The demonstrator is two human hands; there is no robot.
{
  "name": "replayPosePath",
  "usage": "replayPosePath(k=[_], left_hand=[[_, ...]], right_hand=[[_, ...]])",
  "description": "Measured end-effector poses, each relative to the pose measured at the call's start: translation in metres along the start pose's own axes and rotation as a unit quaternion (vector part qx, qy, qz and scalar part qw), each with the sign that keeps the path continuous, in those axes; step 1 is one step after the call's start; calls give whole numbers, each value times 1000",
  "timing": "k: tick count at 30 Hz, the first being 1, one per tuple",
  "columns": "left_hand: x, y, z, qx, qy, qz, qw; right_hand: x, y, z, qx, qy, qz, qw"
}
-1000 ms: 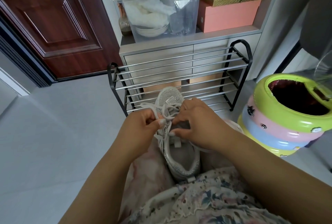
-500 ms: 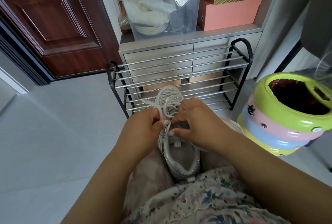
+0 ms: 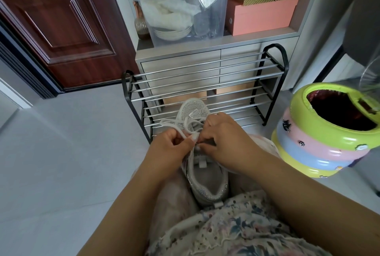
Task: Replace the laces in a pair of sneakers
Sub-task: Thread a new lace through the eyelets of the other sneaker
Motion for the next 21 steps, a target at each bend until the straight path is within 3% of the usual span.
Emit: replayPosePath(k=[8,15,21], left_hand=[[-2,-6,-5,-79,13,-75,994],[0,7,0,-43,-21,-16,999],[1,9,-2,-66,-20,4,998]], right_hand=[[-2,1,3,21,-23,19,999],[-1,1,9,44,-29,22,998],[2,-6,1,0,0,-22,1000]])
Point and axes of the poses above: each hand's wrist, its own x-axis towards the middle knuckle, its own y-axis out of the back of the hand, z = x × y, the point moved 8 cm from there along x, towards the middle knuckle, and after that the axes turned 6 degrees about y, right-handed, at the moved point
